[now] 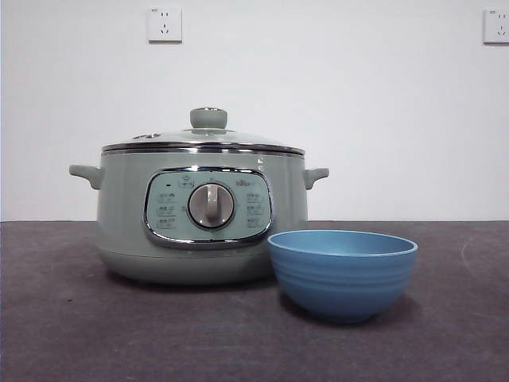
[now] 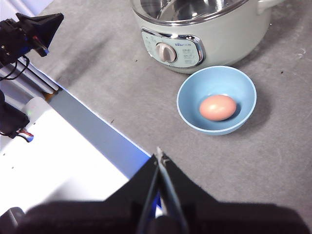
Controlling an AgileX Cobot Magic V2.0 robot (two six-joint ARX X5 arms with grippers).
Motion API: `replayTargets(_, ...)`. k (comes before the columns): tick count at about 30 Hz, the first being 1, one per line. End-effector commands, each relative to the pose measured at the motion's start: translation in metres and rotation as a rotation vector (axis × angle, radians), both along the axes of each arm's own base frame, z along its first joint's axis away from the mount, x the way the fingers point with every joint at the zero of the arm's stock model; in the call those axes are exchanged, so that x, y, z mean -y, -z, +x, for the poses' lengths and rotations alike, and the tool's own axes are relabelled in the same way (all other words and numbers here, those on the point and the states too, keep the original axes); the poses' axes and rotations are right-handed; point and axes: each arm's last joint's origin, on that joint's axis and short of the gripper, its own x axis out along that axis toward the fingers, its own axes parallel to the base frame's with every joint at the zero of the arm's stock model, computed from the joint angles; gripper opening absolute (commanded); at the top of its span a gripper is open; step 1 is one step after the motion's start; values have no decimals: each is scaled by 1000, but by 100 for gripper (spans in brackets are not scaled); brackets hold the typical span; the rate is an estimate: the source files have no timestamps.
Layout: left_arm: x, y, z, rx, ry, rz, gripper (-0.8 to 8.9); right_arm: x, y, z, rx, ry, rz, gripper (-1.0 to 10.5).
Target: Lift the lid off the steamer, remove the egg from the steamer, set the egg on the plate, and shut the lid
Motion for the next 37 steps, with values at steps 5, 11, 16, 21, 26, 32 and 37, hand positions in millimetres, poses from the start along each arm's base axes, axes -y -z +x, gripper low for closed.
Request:
replayTargets(5, 0, 4, 1, -8, -2, -7, -4, 3, -3, 3, 95, 22, -30, 1)
replayTargets(11, 0, 4, 1, -8, -2, -7, -4, 22, -9, 7, 339, 212, 59, 1)
replayTargets(16, 0, 4, 1, -8, -2, -7, -4, 37, 13, 6, 543, 408, 45, 1)
replayTargets(21, 0, 4, 1, -8, -2, -7, -4, 45, 57, 15, 694, 530, 38, 1)
replayTargets(26, 0, 4, 1, -8, -2, -7, -3, 49, 106, 29, 771, 606, 68, 1)
replayTargets(32, 0, 4, 1, -8, -2, -7, -4, 51, 151, 38, 720, 652, 118, 1)
replayTargets(37, 0, 4, 1, -8, -2, -7, -4, 51, 168, 41, 636, 657, 94, 1)
